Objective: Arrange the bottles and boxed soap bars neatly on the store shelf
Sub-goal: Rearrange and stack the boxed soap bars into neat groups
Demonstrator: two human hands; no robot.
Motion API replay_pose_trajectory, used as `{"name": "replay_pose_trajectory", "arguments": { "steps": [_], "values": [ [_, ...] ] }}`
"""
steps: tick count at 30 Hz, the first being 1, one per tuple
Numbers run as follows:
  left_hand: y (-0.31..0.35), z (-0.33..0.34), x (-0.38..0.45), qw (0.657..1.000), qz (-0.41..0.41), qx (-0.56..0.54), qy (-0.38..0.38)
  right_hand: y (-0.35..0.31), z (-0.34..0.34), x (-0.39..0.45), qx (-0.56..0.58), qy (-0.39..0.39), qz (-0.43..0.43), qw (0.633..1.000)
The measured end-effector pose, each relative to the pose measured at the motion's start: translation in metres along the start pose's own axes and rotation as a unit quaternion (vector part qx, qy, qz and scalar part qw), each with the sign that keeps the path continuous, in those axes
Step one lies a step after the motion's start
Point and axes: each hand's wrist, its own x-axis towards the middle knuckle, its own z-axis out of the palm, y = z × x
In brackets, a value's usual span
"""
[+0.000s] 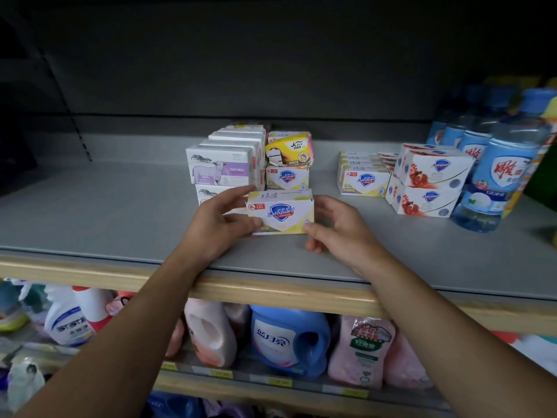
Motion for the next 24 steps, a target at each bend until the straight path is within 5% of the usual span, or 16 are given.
{"name": "replay_pose_trajectory", "arguments": {
  "steps": [11, 24],
  "values": [
    [0.0005, -0.0011, -0.0027, 0.997, 0.035, -0.048, -0.054, -0.0003, -0.0029, -0.0001, 0.079, -0.006, -0.007, 0.997],
    [-0.0015, -0.0015, 0.0003, 0.999, 0.020, -0.020, -0.042, -0.0033, -0.0045, -0.0037, -0.009, -0.025, -0.027, 0.999]
  ]
}}
